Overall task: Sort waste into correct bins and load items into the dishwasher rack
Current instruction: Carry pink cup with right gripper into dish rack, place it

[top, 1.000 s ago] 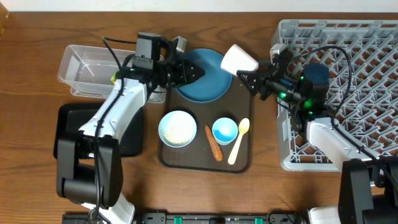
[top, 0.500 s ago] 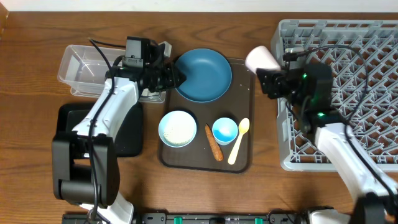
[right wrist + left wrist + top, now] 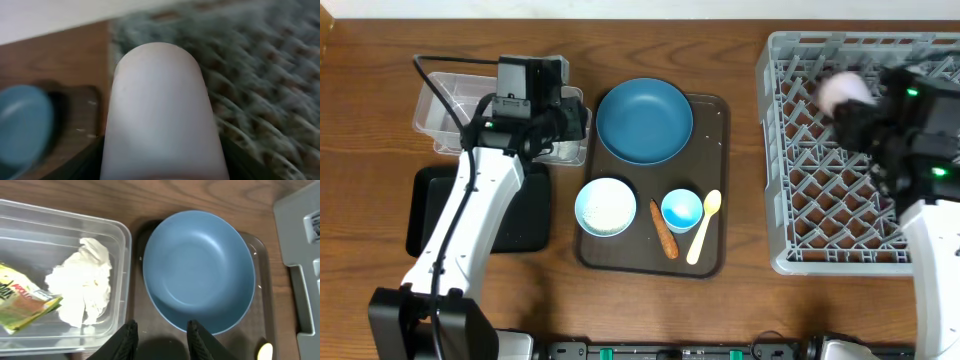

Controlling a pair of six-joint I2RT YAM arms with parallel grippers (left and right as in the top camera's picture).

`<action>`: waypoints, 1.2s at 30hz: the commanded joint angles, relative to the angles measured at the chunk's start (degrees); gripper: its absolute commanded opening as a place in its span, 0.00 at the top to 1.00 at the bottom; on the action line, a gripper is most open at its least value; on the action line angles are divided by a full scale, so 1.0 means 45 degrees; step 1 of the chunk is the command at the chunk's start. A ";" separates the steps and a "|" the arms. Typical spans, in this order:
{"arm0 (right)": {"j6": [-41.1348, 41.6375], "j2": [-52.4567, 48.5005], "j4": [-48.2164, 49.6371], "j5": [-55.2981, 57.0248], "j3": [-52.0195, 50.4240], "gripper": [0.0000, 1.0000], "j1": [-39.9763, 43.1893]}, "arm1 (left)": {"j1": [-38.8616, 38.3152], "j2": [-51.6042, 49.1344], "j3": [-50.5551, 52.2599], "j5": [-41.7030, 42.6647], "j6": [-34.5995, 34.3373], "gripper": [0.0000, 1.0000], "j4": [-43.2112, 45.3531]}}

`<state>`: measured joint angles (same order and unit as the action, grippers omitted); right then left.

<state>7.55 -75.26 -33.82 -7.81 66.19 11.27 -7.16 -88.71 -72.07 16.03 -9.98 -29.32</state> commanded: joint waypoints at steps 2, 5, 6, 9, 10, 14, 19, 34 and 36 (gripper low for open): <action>-0.0078 -0.0015 -0.0845 0.0933 0.0282 0.99 0.1758 | 0.0063 0.0078 -0.0155 -0.0495 0.0316 0.64 -0.0049; -0.0083 -0.0019 -0.1205 0.1112 0.0306 0.99 0.2963 | 0.0063 0.0078 -0.0155 -0.0495 0.0316 0.64 -0.0049; -0.0083 -0.0034 -0.1253 0.1112 0.0306 0.99 0.3361 | 0.0063 0.0078 -0.0155 -0.0491 0.0316 0.65 -0.0044; -0.0068 -0.0194 -0.1292 0.1030 0.0393 0.99 0.4401 | 0.0063 0.0078 -0.0155 -0.0491 0.0311 0.64 -0.0053; -0.0073 -0.0287 -0.1311 0.1020 0.0486 0.99 0.4653 | 0.0063 0.0078 -0.0155 -0.0491 0.0316 0.65 -0.0053; -0.0175 -0.1137 -0.1928 0.1107 0.1438 0.99 0.5503 | 0.0063 0.0078 -0.0155 -0.0491 0.0316 0.64 -0.0049; -0.0170 -0.3079 -0.3721 0.1326 0.3861 0.99 0.6139 | 0.0063 0.0078 -0.0155 -0.0486 0.0311 0.64 -0.0053; -0.0063 -0.7475 -0.7465 0.3070 0.8932 0.99 0.7150 | 0.0063 0.0078 -0.0155 -0.0491 0.0311 0.64 -0.0199; -0.0068 -0.7669 -0.7470 0.3050 0.8932 0.99 0.7271 | 0.0063 0.0078 -0.0155 -0.0491 0.0311 0.64 -0.0262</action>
<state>7.16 -108.62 -67.48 4.69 105.08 42.61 -7.16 -88.73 -72.07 14.59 -9.13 -30.11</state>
